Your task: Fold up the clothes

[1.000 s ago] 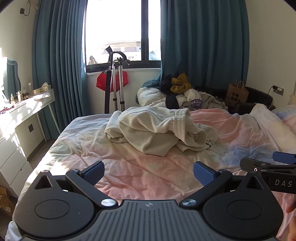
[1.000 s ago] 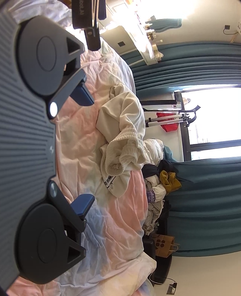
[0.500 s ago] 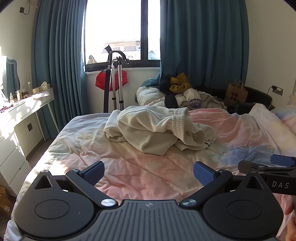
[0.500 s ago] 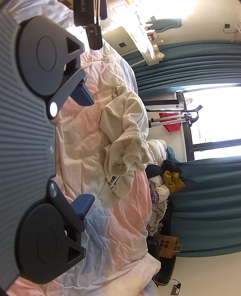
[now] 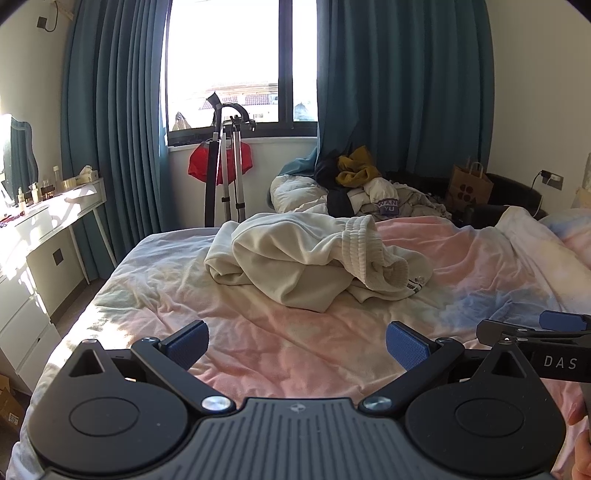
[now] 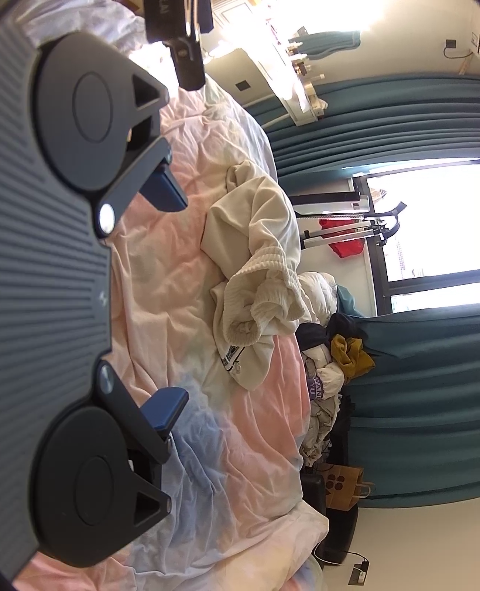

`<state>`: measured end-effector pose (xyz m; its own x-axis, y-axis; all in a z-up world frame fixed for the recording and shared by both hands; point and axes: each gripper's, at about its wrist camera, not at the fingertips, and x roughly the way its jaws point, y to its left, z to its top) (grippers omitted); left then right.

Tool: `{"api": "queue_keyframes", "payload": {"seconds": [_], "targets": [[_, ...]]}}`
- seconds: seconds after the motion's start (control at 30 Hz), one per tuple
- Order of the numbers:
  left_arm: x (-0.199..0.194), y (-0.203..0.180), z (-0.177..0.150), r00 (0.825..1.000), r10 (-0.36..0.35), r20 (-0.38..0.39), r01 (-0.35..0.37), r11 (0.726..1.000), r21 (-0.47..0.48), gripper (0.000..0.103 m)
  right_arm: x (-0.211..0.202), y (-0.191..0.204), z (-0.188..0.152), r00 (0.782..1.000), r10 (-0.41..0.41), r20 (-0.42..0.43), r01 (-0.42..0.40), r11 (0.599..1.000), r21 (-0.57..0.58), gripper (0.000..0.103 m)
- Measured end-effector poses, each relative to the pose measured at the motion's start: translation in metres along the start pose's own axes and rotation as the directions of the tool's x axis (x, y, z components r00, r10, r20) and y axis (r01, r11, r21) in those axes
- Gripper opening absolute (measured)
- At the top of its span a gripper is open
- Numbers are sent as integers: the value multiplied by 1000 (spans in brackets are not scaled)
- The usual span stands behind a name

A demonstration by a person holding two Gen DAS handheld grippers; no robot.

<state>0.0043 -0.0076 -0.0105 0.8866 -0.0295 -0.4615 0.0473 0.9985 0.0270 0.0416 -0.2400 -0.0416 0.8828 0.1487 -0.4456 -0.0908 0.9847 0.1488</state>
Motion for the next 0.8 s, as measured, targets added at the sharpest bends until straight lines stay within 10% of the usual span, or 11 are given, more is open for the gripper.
{"api": "queue_keyframes", "payload": {"seconds": [0.8], "targets": [[112,-43,44,999,-17,39,14,998,69,103,41,-30,-14,999,-47,-21,49,994,98,103]]}}
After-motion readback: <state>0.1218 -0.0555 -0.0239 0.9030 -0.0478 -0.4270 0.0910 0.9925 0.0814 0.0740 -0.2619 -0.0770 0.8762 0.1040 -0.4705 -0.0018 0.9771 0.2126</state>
